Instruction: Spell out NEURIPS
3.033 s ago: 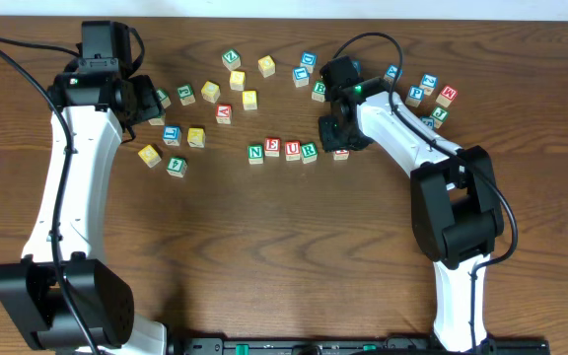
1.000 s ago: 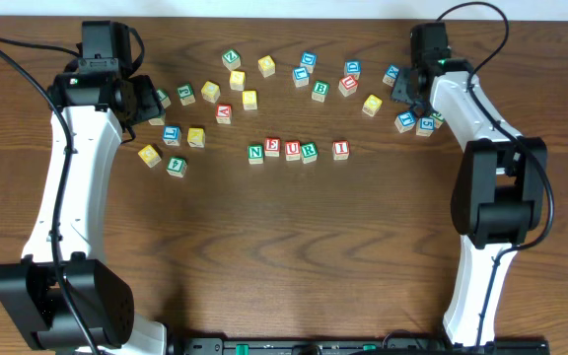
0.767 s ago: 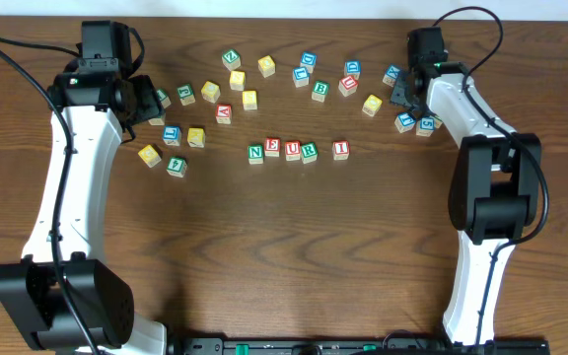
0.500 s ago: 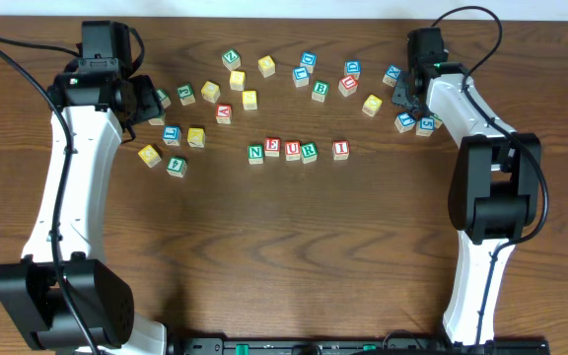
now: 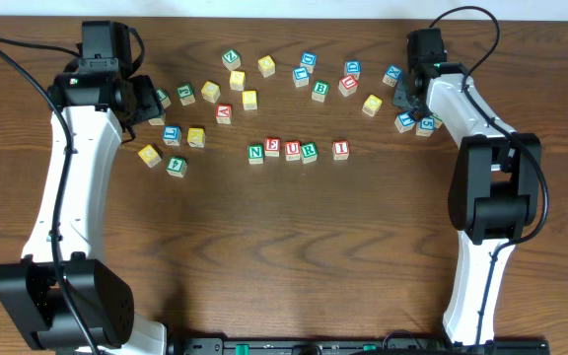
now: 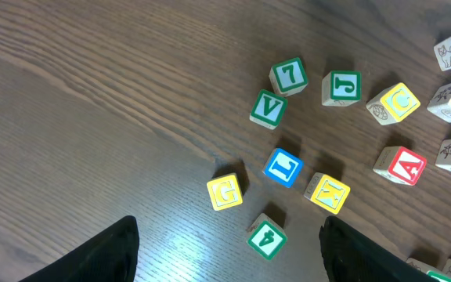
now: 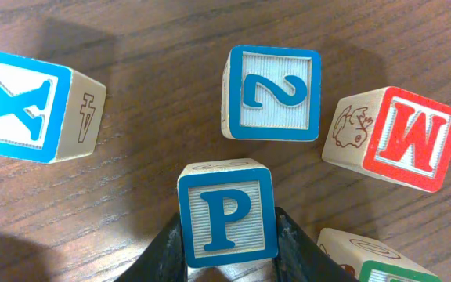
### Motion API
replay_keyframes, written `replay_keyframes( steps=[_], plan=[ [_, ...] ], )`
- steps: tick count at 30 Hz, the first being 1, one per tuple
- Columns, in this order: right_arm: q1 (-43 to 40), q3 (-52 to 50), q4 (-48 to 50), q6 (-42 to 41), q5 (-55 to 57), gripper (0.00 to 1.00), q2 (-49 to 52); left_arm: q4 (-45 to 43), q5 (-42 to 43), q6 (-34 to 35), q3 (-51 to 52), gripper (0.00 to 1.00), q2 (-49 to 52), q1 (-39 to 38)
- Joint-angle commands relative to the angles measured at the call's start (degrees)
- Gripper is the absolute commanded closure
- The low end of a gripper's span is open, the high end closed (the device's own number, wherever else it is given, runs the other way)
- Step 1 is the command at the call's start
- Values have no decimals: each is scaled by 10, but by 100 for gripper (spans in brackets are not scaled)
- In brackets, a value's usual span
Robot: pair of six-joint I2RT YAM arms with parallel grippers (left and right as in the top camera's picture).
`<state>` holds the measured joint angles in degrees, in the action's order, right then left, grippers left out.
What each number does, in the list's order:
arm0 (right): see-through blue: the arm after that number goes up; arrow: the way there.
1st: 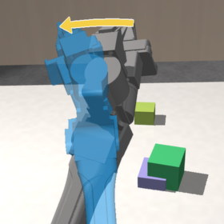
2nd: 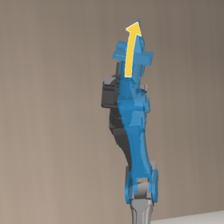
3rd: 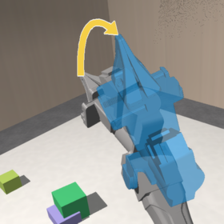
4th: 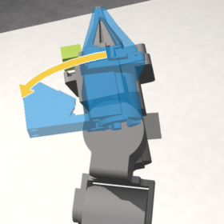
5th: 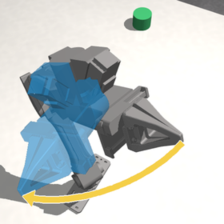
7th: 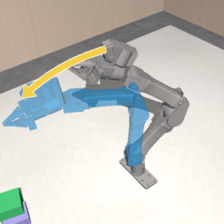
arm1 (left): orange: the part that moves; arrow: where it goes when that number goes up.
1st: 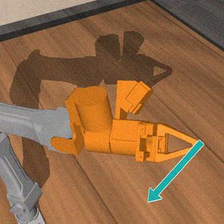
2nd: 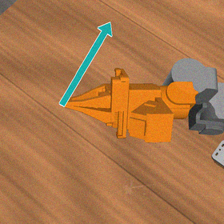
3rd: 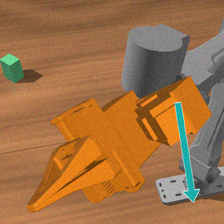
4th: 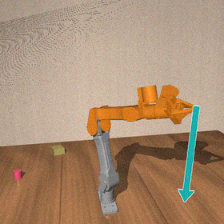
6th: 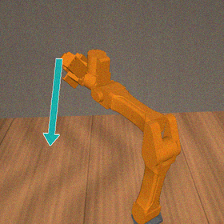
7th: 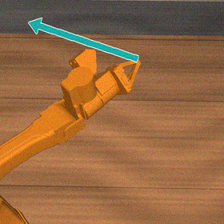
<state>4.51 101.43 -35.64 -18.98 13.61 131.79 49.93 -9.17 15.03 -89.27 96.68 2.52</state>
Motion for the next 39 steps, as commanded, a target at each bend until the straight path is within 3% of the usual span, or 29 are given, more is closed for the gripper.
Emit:
replay_keyframes(
  steps=[1,13,23,39],
  plan=[
    [-3,-2,-8,9,11,74,8,2,-3,3,7,27,4,2],
    [-3,-2,-38,15,2,73,-56,2,-3,3,7,27,4,2],
    [13,-2,-97,15,-114,73,-125,2,-3,3,7,27,4,2],
    [-2,-2,-115,-63,-42,62,-84,2,-3,3,7,27,4,2]
  ],
)
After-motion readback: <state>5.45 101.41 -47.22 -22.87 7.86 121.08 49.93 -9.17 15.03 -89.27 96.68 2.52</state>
